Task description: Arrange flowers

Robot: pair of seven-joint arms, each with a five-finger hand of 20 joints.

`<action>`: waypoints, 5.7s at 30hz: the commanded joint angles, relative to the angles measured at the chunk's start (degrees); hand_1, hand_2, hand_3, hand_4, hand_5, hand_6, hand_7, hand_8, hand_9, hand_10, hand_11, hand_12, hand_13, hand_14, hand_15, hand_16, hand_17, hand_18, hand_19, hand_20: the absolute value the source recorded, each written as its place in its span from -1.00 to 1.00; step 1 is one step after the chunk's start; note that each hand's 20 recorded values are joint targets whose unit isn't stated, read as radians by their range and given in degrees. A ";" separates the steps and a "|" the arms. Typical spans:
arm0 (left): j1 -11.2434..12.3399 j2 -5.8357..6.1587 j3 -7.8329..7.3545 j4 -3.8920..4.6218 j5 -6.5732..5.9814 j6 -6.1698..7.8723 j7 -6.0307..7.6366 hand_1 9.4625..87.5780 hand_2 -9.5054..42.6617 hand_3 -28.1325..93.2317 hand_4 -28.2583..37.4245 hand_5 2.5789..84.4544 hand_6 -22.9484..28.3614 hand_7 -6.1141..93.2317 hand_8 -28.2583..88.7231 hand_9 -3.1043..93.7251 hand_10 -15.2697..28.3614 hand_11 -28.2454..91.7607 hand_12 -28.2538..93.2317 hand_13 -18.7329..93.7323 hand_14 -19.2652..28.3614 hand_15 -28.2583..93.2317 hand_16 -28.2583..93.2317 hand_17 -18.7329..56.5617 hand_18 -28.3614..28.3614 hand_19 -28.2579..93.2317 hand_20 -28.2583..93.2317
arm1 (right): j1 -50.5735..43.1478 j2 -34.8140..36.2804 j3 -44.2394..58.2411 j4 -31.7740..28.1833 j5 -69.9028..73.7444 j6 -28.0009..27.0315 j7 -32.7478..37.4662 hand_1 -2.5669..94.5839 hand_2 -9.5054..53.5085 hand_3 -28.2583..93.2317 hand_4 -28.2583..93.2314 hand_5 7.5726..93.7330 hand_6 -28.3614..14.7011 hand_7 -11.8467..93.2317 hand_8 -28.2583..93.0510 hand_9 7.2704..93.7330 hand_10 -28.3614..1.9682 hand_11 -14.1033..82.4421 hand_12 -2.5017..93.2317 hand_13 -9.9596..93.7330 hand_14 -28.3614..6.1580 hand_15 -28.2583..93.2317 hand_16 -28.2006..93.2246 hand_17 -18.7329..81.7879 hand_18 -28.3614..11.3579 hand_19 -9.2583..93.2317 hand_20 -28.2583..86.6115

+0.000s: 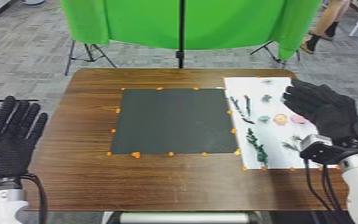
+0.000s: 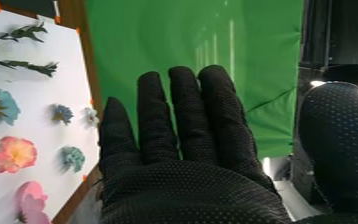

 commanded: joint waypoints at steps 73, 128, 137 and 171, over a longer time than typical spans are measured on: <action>0.54 -0.77 1.85 0.64 0.09 0.94 -1.53 -0.52 -0.25 0.74 -1.00 0.05 0.24 -0.73 -0.68 -0.10 0.39 -0.27 -0.41 -0.13 0.45 -0.12 -0.64 -0.67 0.49 0.05 -0.36 | 5.61 5.94 -28.19 3.41 -91.53 -29.22 18.33 -0.17 -1.00 0.75 -0.93 0.61 0.10 -0.14 -0.38 0.42 -0.39 0.49 -0.20 0.40 -0.37 0.78 -0.04 -0.06 -0.89 0.68 -0.10; -4.21 6.36 4.89 2.56 -1.60 3.57 -2.88 -0.52 -0.25 0.73 -1.00 0.04 0.23 -0.72 -0.68 -0.10 0.38 -0.27 -0.41 -0.13 0.46 -0.11 -0.65 -0.68 0.50 0.04 -0.36 | 38.61 -16.09 -64.47 25.02 -76.02 -9.33 36.79 -0.01 -1.00 0.78 -0.83 0.71 0.19 -0.04 -0.21 0.60 -0.35 0.45 -0.12 0.57 -0.34 0.78 -0.06 0.06 -1.00 0.91 -0.30; -5.49 7.03 6.25 3.25 -2.39 3.59 -3.39 -0.52 -0.25 0.74 -1.00 0.04 0.23 -0.72 -0.68 -0.10 0.39 -0.27 -0.41 -0.12 0.46 -0.11 -0.65 -0.68 0.50 0.05 -0.36 | 37.78 -17.69 -64.53 26.21 -73.00 -2.76 41.10 -0.04 -0.92 0.78 -0.89 0.65 0.12 -0.06 -0.24 0.54 -0.44 0.49 -0.20 0.54 -0.38 0.79 -0.07 0.04 -1.00 0.94 -0.32; -6.86 6.28 7.62 4.23 -3.32 3.75 -2.84 -0.52 -0.25 0.74 -1.00 0.05 0.24 -0.72 -0.68 -0.10 0.39 -0.27 -0.41 -0.12 0.45 -0.11 -0.65 -0.68 0.49 0.04 -0.36 | 35.72 -16.28 -65.21 21.85 -63.92 -3.16 36.74 -0.53 -0.36 0.79 -0.87 0.33 -0.27 -0.64 -0.70 0.36 -0.75 -0.50 -0.69 0.53 -0.41 0.28 -0.30 0.01 -1.00 0.87 -0.45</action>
